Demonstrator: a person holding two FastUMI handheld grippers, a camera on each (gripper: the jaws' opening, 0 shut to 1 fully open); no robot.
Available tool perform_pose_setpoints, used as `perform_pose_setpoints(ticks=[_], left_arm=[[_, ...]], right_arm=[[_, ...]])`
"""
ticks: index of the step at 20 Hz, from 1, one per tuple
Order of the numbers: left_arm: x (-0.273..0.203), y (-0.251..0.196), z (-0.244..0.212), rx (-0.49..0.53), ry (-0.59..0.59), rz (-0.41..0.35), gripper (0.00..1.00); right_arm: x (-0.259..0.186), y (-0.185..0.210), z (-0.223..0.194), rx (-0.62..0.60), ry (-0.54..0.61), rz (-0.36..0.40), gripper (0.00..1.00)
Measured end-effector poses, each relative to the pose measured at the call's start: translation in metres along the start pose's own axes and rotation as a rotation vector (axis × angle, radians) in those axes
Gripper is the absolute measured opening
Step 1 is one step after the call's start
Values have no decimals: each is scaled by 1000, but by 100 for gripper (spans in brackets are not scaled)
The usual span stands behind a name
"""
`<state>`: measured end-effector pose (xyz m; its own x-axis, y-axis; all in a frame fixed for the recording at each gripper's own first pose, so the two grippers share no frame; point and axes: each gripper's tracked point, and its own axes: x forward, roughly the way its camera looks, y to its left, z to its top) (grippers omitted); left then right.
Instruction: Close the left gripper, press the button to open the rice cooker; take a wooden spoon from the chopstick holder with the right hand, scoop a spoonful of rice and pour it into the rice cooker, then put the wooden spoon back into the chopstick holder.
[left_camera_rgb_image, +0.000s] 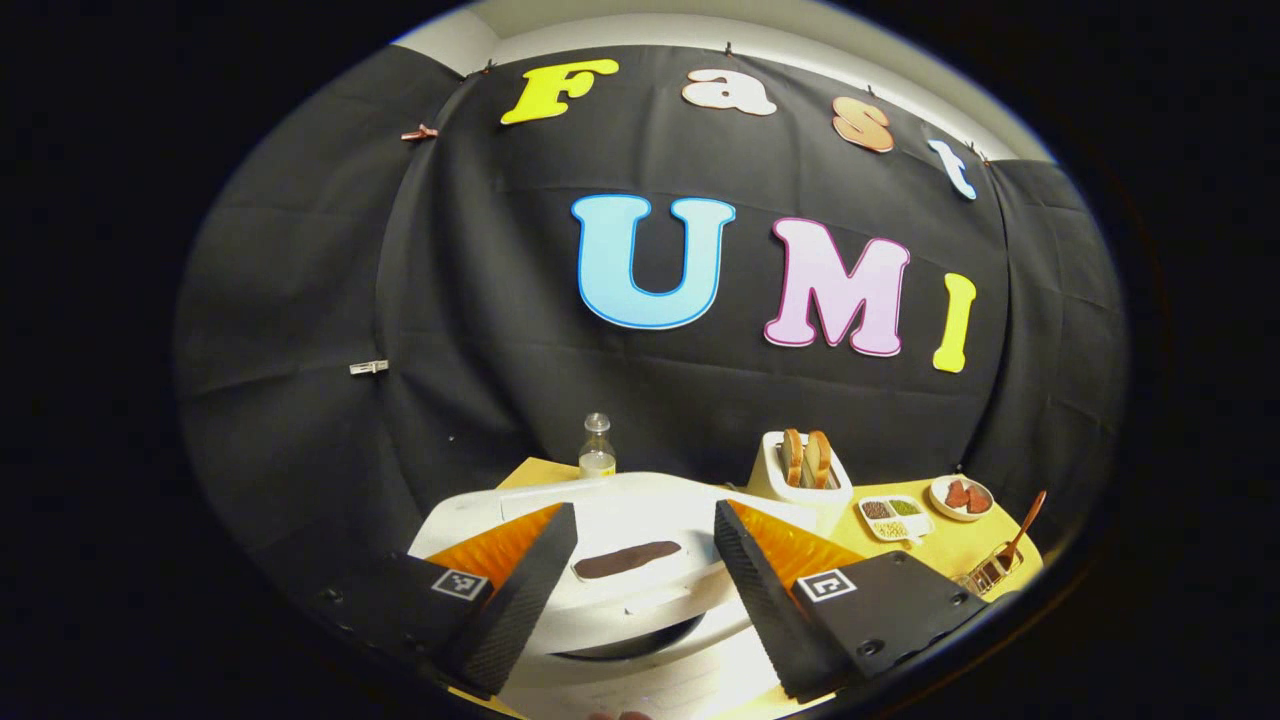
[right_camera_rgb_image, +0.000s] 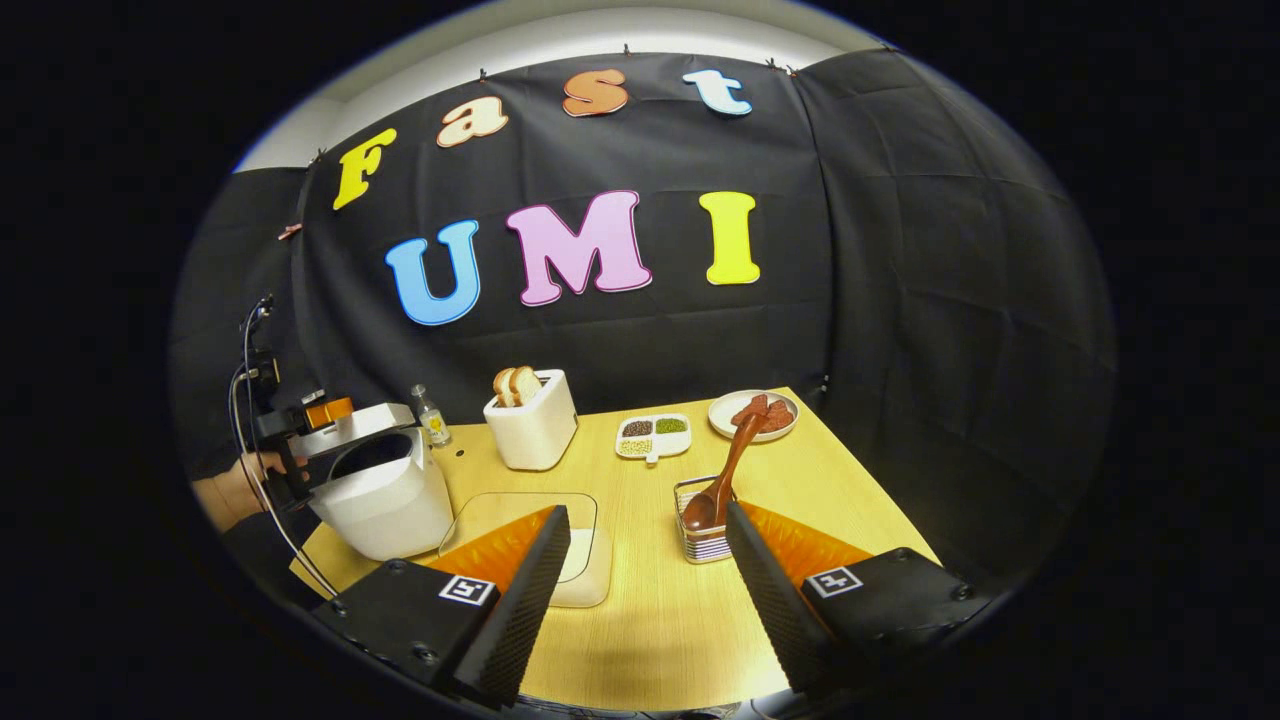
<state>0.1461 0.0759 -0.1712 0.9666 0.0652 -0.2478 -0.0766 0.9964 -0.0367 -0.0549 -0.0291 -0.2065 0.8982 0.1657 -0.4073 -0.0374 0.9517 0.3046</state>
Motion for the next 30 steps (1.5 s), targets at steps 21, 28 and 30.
perform_pose_setpoints(ticks=[21, 28, 30], left_arm=[[-14, 1, -79, 93, 142, 38, 100], [-11, 2, -88, 83, 182, 57, 100], [-12, 0, -87, 94, 194, 51, 100]], right_arm=[[-2, 4, 0, -71, -10, 3, 97], [-7, 23, 2, -109, -21, 38, 97], [-8, 26, 2, -113, -24, 44, 97]])
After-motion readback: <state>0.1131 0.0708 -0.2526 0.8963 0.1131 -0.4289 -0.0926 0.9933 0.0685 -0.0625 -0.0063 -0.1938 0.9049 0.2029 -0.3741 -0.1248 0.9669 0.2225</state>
